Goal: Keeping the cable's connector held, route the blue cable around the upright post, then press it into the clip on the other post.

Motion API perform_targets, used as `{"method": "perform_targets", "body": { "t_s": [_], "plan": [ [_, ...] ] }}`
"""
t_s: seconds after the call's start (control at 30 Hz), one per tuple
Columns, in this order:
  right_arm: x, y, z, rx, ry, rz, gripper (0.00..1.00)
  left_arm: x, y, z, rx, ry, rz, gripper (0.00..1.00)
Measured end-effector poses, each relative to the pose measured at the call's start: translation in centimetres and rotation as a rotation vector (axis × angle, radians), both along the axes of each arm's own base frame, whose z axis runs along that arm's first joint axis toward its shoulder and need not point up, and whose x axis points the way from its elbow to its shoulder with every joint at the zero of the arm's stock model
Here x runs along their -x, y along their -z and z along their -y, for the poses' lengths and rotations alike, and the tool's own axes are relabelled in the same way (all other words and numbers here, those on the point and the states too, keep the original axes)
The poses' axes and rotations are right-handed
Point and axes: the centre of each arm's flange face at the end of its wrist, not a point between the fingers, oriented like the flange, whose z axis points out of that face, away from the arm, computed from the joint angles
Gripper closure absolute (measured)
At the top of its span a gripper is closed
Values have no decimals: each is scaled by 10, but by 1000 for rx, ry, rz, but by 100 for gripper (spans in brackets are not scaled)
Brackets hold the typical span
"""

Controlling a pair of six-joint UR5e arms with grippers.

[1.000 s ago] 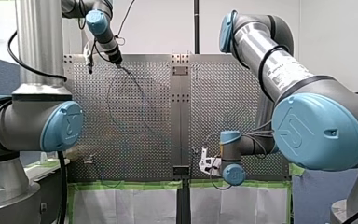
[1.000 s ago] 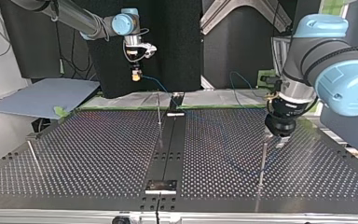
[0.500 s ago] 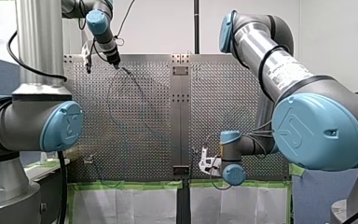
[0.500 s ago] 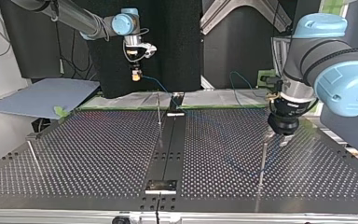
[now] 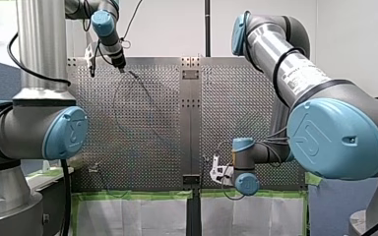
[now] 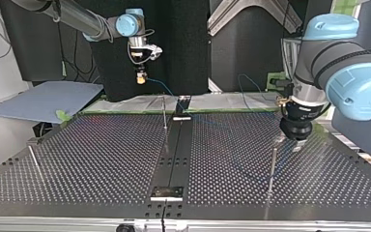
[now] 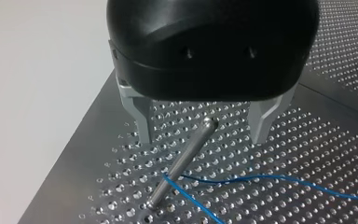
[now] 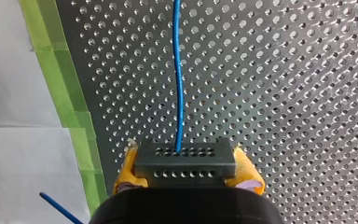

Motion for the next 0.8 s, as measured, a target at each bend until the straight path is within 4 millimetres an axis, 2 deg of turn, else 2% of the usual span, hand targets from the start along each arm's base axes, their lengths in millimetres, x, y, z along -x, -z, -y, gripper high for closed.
{"method": "perform_targets", "body": {
  "t_s": [0.53,0.8],
  "plan": [
    [0,0,0,-2,0,0,100,7,-4,37,-97,182,23,1],
    [-1,-1,1,1,0,4,100,-2,-12,62,-158,244,64,1]
  ]
}}
